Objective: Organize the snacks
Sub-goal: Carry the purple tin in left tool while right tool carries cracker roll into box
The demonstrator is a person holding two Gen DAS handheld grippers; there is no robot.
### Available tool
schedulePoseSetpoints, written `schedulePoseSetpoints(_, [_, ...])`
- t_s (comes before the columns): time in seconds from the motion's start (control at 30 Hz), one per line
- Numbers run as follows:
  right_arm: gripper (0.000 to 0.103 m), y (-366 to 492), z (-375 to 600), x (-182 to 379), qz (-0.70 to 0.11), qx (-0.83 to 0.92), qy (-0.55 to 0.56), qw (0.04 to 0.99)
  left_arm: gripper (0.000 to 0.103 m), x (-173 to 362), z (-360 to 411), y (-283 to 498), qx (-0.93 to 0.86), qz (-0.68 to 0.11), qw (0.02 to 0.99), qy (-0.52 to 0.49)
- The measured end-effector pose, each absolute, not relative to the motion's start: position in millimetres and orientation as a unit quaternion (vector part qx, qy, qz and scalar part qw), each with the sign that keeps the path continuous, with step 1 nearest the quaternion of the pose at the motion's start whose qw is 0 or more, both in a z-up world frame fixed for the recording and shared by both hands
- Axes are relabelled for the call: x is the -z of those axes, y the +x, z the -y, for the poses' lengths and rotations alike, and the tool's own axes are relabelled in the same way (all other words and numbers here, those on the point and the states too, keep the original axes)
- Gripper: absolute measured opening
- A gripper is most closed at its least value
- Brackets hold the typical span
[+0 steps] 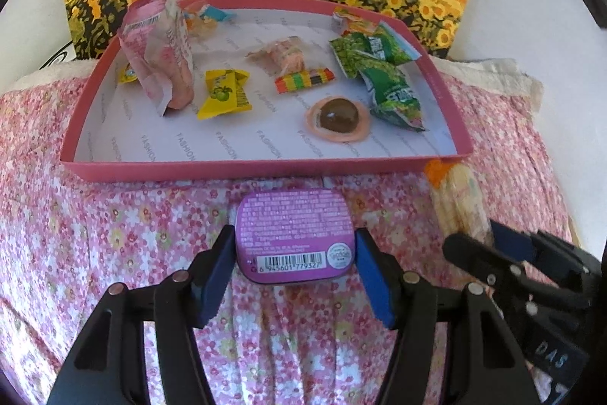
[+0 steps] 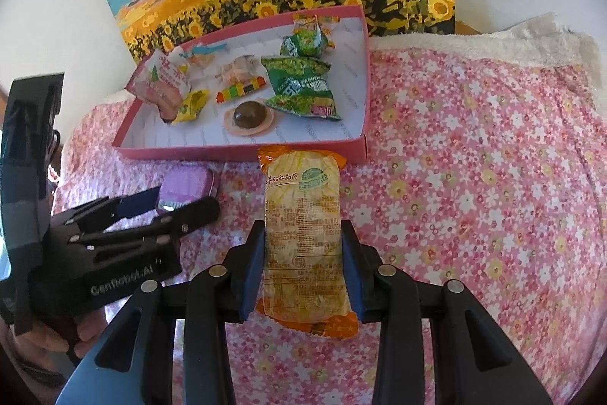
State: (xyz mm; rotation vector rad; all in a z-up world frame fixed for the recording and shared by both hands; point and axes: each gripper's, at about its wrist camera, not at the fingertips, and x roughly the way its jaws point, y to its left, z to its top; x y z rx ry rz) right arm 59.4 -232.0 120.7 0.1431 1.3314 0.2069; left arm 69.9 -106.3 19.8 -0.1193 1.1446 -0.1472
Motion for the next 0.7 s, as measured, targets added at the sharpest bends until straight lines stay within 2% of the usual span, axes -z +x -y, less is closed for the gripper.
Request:
schedulePoseSetpoints(0.37, [0.038, 75.2, 206.0, -140.5, -0.589, -0.093, 0.07, 0.799, 0.065, -69.3, 81.5, 61.0, 0.096, -0.481, 0.871, -0.027])
schedulePoseSetpoints(0.7, [0.038, 110.6, 191.4, -143.2, -0.577, -0.088, 0.058, 0.81, 0.065, -70.1, 67.6, 102.2, 0.093, -0.474, 0.875, -0.028])
